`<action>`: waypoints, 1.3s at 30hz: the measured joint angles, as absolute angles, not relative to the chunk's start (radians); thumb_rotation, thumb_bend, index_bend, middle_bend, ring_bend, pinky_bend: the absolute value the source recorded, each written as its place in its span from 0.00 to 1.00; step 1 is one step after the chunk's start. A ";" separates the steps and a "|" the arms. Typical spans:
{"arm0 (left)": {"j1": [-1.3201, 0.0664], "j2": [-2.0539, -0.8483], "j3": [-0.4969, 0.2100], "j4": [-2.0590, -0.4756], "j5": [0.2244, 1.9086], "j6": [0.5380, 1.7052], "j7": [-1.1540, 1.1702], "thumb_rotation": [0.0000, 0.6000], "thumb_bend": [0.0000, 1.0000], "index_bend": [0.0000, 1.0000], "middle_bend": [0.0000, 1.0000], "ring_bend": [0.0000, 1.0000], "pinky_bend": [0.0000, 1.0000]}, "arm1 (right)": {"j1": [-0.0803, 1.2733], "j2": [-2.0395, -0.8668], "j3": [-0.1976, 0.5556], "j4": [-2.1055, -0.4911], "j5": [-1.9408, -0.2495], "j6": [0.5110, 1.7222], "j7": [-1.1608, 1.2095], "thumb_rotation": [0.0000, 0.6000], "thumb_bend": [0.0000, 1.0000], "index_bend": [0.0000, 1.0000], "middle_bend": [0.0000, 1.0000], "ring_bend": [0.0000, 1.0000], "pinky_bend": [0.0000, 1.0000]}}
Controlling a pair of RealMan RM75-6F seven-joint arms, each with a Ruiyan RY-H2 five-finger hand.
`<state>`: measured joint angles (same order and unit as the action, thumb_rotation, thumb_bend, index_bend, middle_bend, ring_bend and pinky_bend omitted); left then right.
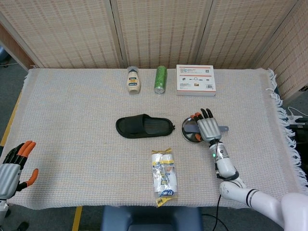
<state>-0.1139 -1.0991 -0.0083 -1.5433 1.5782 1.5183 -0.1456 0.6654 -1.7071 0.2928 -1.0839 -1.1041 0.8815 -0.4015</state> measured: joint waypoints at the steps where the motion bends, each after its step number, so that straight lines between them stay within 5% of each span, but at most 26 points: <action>1: -0.114 -1.098 -0.008 -1.543 1.577 1.516 -0.148 1.00 0.46 0.00 0.00 0.00 0.10 | 0.668 -1.714 0.292 -1.073 -1.102 0.881 -0.401 1.00 0.18 0.26 0.19 0.02 0.03; 22: -0.115 -1.102 -0.012 -1.531 1.591 1.523 -0.160 1.00 0.46 0.00 0.00 0.00 0.10 | 0.696 -1.808 0.258 -0.927 -1.109 0.915 -0.345 1.00 0.18 0.40 0.29 0.10 0.21; 39: -0.115 -1.114 -0.013 -1.510 1.616 1.548 -0.170 1.00 0.46 0.00 0.00 0.00 0.10 | 0.702 -1.852 0.241 -0.861 -1.152 0.956 -0.321 1.00 0.20 0.68 0.47 0.33 0.56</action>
<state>-0.1148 -1.1140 -0.0131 -1.5099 1.6163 1.5480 -0.1702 0.7021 -1.8524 0.2411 -0.8610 -1.1523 0.9560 -0.3206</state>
